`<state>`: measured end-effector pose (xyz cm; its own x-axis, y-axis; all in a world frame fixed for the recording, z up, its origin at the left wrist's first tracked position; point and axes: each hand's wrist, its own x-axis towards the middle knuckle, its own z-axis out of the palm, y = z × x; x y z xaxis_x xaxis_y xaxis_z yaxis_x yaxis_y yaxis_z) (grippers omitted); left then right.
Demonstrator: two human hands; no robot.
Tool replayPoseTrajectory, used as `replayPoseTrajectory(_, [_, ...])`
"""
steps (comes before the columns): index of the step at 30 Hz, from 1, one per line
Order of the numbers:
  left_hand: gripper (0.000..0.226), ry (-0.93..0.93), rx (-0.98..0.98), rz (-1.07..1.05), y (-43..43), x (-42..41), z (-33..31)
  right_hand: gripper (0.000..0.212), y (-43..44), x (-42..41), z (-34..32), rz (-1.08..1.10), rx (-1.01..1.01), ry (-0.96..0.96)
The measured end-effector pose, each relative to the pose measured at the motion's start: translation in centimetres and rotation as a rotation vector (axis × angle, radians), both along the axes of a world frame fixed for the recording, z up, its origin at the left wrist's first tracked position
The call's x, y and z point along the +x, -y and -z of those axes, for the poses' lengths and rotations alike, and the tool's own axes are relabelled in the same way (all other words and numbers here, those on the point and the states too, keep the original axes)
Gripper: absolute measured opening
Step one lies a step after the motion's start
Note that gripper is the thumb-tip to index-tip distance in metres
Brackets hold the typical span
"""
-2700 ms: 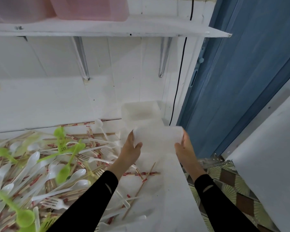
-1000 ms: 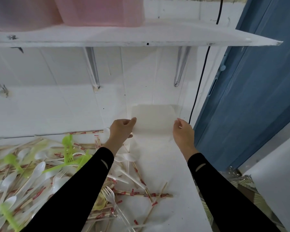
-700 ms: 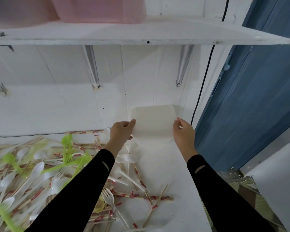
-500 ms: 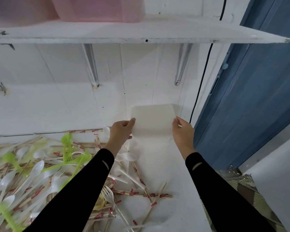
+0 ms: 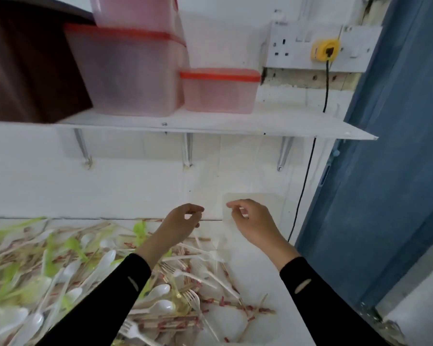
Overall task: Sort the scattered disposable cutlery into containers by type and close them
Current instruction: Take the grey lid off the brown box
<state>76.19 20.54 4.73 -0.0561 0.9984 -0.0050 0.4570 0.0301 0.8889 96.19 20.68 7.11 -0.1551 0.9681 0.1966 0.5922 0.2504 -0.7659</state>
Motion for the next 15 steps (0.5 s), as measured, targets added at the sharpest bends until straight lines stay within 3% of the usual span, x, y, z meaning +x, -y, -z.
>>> replayPoseTrajectory(2, [0.018,-0.027,0.141,-0.068,1.9,-1.4,-3.2,0.024,1.5,-2.4,-2.1,-0.102,0.028,-0.034])
replayPoseTrajectory(6, [0.034,0.011,0.616,-0.203,7.3,-5.0,-10.2,0.026,4.7,-7.8,-6.8,-0.258,0.051,-0.131])
replayPoseTrajectory(9, [0.032,-0.012,0.771,-0.183,10.4,-8.4,-15.1,0.031,6.7,-12.1,-9.7,-0.33,0.071,-0.23])
replayPoseTrajectory(15, [0.027,-0.292,1.224,-0.322,13.2,-17.5,-24.7,0.026,10.9,-19.7,-14.6,-0.468,0.12,-0.345])
